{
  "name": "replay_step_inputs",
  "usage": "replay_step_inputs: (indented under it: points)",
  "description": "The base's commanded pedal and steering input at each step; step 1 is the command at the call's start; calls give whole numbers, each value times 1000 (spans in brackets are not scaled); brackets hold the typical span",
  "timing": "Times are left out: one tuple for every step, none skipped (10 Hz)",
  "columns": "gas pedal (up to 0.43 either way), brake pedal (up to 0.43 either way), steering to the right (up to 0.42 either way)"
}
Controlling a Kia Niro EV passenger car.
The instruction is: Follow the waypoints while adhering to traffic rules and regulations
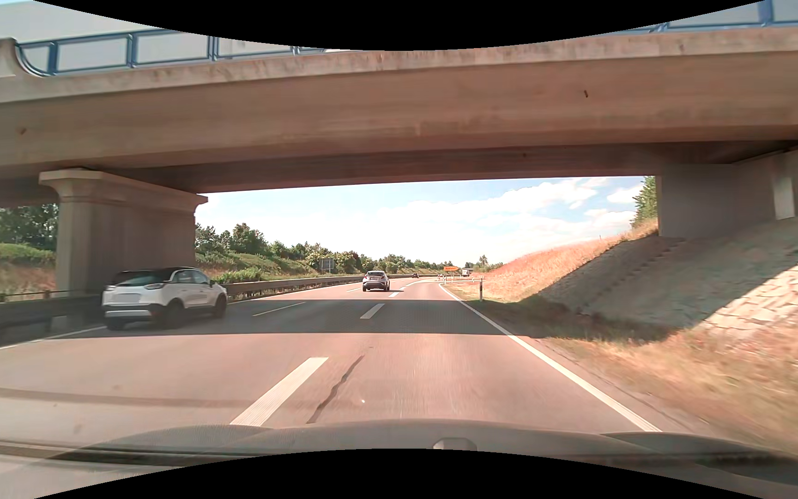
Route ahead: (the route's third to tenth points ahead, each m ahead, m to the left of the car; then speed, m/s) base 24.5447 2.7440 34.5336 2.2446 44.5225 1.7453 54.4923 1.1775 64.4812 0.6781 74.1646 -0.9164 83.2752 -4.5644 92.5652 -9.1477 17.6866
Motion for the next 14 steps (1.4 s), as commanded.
replay_step_inputs:
  points:
    - [0, 195, 0]
    - [0, 195, 0]
    - [0, 195, 0]
    - [0, 195, 0]
    - [0, 195, 0]
    - [0, 201, 0]
    - [0, 195, 0]
    - [0, 195, 0]
    - [0, 195, 0]
    - [0, 189, 0]
    - [0, 183, 0]
    - [0, 177, 0]
    - [0, 171, 0]
    - [0, 183, 0]
